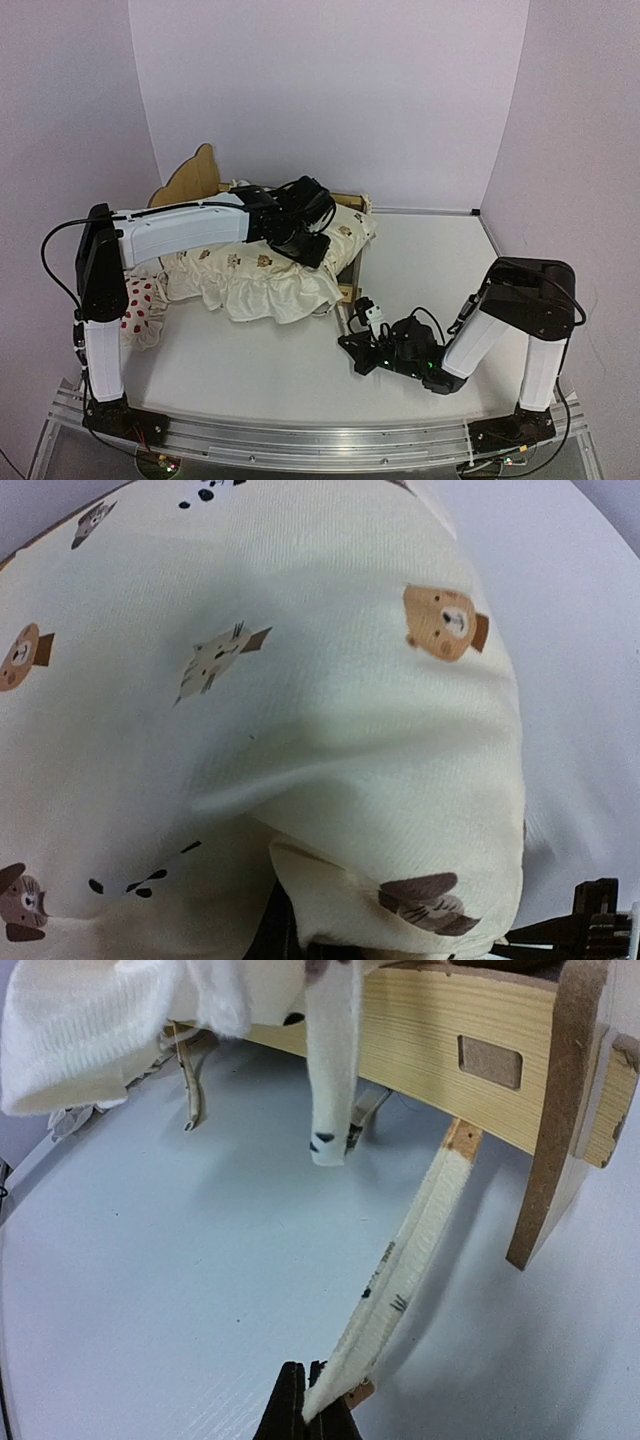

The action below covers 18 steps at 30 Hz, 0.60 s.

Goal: Set up the pet bed

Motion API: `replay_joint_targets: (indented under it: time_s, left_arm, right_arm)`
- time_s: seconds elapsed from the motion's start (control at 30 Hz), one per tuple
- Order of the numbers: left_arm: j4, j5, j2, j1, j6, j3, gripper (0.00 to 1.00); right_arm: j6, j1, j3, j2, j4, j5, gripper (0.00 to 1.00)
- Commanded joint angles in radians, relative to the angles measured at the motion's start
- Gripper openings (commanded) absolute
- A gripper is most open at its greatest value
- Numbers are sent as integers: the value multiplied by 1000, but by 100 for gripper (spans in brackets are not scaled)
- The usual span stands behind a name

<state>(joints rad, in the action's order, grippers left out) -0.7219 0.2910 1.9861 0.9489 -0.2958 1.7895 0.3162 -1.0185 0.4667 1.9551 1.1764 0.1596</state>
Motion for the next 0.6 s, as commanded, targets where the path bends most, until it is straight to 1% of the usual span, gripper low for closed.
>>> replay_joint_targets:
  time_s: [0.0,0.13,0.27,0.4,0.43,0.47,0.57]
  left_arm:
    - [83,46,63,-11,-12,124,1]
    - [103,65,116,-17,-13,188,1]
    - [112,80,178,-28,-8,250,3]
    - [155,12,203,-32,-24,239,3]
    - [178,-17,197,-32,-28,225,5]
    - [200,-48,190,-32,-28,212,9]
    - [195,-103,179,-32,-18,215,29]
  right_arm:
    - [30,-6,17,-28,-75,57,0]
    - [34,-6,66,-34,-209,117,0]
    - [34,-5,72,-51,-261,136,0]
    - [15,-4,80,-92,-328,151,0]
    - [9,-4,83,-104,-342,151,0]
    - [6,-4,85,-115,-358,150,0]
    - [-2,-4,92,-147,-409,134,0]
